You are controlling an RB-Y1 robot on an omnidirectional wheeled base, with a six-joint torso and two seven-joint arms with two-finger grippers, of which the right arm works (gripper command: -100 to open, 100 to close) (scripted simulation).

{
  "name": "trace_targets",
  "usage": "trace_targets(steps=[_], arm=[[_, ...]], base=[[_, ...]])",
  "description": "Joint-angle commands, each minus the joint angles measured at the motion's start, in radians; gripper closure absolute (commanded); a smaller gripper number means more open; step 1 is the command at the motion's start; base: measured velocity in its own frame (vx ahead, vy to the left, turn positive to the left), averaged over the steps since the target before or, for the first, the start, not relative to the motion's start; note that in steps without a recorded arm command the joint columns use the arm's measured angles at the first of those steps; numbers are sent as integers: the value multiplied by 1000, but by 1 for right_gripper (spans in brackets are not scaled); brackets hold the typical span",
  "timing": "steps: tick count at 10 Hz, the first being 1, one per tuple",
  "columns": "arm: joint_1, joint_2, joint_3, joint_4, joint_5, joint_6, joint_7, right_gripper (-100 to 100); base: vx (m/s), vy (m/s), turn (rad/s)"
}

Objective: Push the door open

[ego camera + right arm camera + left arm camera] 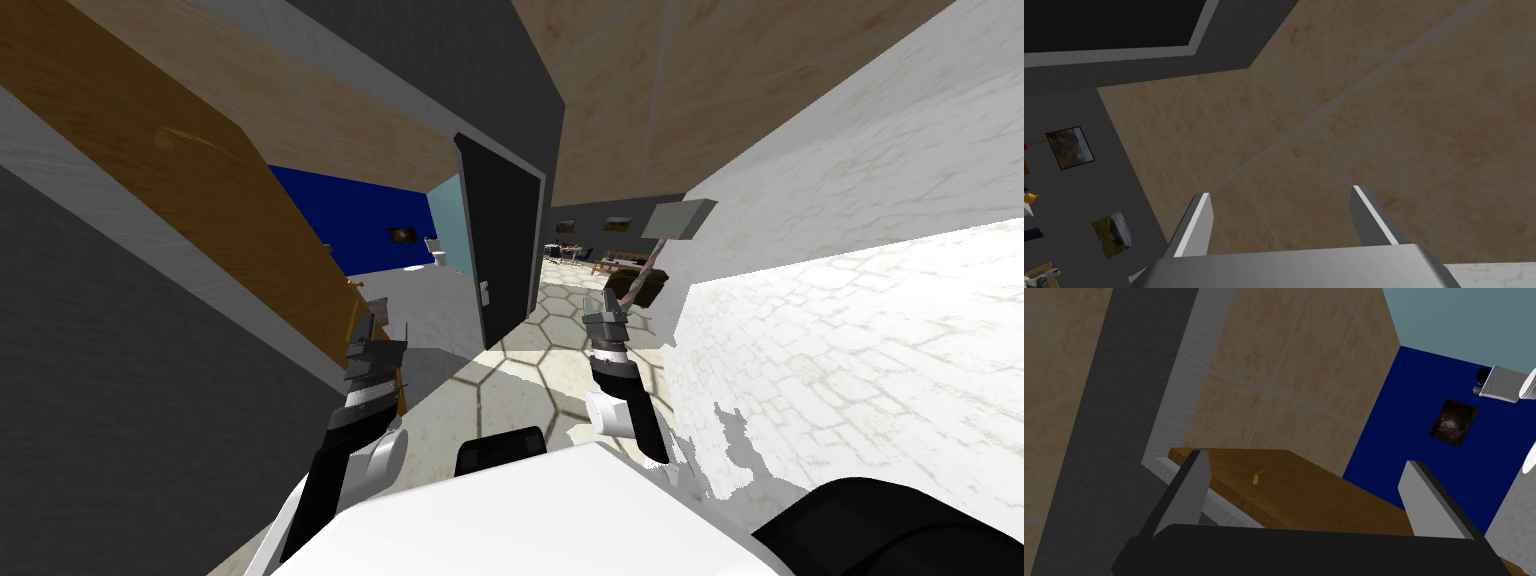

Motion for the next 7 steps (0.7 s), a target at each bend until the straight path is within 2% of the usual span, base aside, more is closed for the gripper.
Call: trace_targets(steps=[1, 4, 5, 6, 7], arm=[[-21, -9, 8, 40, 1, 2, 0, -100], [-46, -19, 16, 87, 2, 4, 0, -100], [-68, -25, 24, 128, 3, 6, 1, -100], [-68, -25, 24, 128, 3, 6, 1, -100], [-80, -29, 28, 150, 4, 7, 1, -100]], base=[[66, -19, 64], [90, -25, 55], [114, -40, 89], [80, -37, 46], [59, -25, 30]])
